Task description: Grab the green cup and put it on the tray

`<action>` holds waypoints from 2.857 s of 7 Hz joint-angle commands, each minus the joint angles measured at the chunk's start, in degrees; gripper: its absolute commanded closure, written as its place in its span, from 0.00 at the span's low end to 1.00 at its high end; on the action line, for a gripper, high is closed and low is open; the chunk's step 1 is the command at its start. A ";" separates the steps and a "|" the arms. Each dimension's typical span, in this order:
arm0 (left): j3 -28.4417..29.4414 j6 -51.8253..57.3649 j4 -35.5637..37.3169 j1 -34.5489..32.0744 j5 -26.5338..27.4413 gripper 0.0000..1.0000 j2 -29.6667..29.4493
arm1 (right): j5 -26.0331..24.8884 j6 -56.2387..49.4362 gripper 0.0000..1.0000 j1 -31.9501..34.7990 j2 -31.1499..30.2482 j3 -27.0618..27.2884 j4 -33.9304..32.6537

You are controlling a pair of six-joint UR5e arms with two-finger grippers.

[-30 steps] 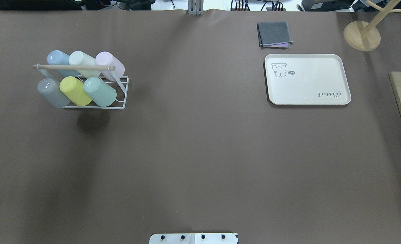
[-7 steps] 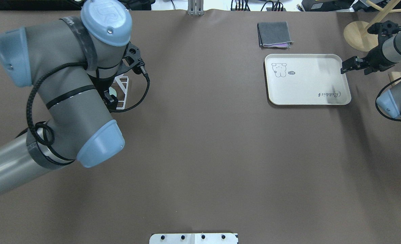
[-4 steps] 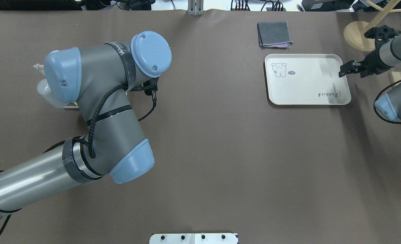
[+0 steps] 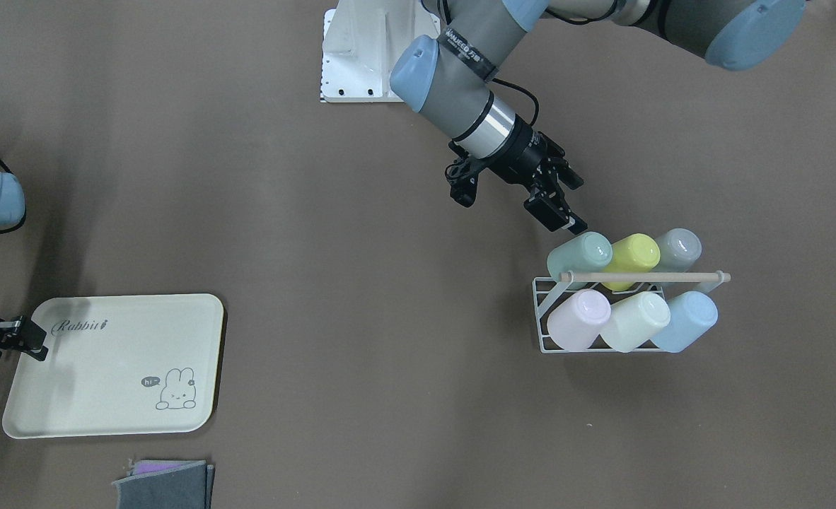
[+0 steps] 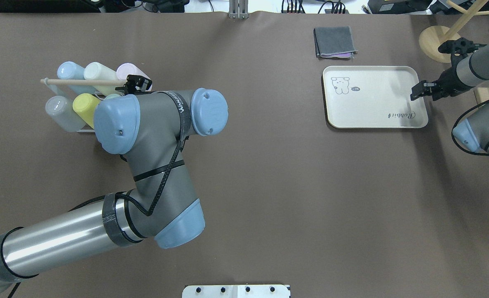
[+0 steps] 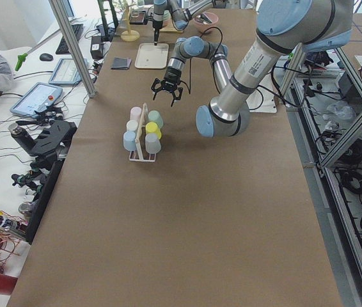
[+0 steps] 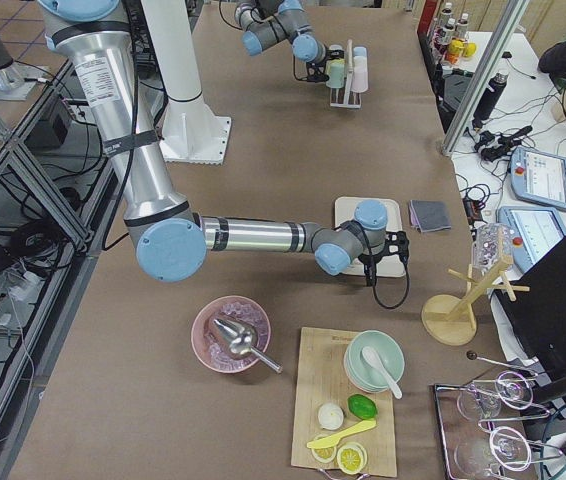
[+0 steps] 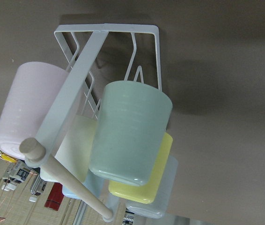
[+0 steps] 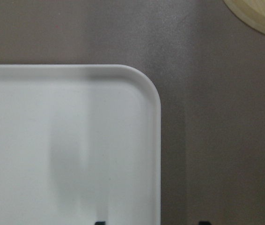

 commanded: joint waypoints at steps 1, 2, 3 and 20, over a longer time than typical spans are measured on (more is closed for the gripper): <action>7.45 -1.43 -4.81 0.55 1.02 0.02 -0.31 | 0.16 -0.01 0.42 -0.06 0.00 -0.06 -0.08; 7.74 -0.64 -3.94 0.73 4.15 0.01 -0.75 | 0.25 -0.01 0.44 -0.06 0.00 -0.14 -0.08; 7.75 1.89 -1.41 3.77 4.79 0.02 -1.80 | 0.42 -0.01 0.44 -0.06 0.00 -0.40 -0.08; 20.40 -0.72 0.99 7.94 26.59 0.03 -0.23 | 4.02 -3.70 1.00 4.42 1.76 -0.76 0.53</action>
